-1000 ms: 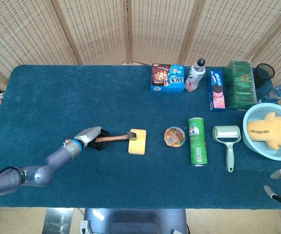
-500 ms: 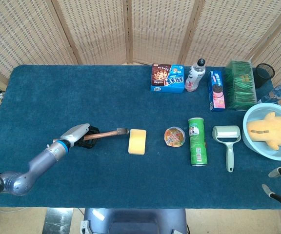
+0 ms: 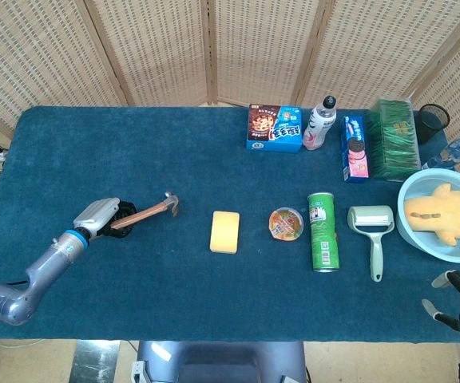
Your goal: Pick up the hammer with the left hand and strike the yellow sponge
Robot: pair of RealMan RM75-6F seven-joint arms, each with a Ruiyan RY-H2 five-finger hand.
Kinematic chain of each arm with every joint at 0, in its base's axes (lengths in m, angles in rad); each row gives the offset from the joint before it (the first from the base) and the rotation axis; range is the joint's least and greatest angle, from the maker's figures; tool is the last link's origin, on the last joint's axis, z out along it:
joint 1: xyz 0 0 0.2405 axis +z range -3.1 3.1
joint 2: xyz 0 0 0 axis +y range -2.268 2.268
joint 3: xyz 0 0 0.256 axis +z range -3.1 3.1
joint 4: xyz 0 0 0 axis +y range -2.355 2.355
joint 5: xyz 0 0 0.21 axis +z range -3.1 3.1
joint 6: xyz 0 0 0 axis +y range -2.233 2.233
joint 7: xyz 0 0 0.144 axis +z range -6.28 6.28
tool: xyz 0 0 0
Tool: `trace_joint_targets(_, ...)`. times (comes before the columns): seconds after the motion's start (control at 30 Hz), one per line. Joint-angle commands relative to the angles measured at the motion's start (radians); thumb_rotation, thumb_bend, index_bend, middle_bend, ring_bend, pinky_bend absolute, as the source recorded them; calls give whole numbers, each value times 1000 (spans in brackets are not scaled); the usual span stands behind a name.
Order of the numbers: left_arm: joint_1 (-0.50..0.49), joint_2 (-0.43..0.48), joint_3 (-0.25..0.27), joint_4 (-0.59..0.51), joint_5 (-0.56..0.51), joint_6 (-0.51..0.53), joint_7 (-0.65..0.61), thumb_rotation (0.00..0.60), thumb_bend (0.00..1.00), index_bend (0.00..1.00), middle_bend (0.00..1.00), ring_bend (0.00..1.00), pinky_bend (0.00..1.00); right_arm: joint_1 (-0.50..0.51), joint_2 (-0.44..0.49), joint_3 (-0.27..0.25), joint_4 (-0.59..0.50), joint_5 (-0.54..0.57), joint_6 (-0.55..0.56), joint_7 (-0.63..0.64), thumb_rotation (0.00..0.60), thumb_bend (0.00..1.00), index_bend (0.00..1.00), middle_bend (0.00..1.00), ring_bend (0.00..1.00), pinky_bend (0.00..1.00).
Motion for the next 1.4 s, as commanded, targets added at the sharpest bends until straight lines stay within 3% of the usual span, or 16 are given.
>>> trace_joint_targets(0.03,21,-67,28,85,137,52,-59,600,331,373,399,289,327,-1,2,0,-3,1,2,-2,600,144,537,526,487,357)
trace_joint_targets(0.17,26,-92,46,130,199,106,-29,600,203,52,166,80,193,-2,6,1,-4,2,4,0,600,143,537,526,487,356)
trace_joint_targets(0.23,39,-97,47,136,216,154,-4,600,179,1,99,21,163,-1,8,1,-4,3,1,1,600,143,537,527,487,356)
trace_joint_targets(0.5,144,-39,51,20,193,342,142,600,184,0,63,0,154,21,8,-1,-2,-13,-23,7,600,143,537,527,486,349)
trace_joint_targets(0.73,331,101,145,-169,277,592,181,600,190,7,82,25,156,60,8,-22,-13,-77,-55,4,600,144,536,527,486,350)
trace_joint_targets(0.9,430,142,200,-195,351,729,193,600,189,79,148,96,161,79,10,-34,-30,-100,-80,-4,600,143,537,527,487,365)
trace_joint_targets(1.13,548,162,235,-189,394,886,212,600,190,130,182,124,168,105,8,-43,-46,-118,-111,-17,600,144,537,528,487,369)
trace_joint_targets(1.23,603,167,236,-187,405,965,214,600,190,143,191,133,168,115,-2,-44,-49,-124,-116,-24,600,144,537,529,487,370)
trace_joint_targets(1.4,614,157,217,-184,409,970,201,600,189,147,193,135,168,124,-2,-42,-58,-125,-118,-40,600,144,541,530,487,369)
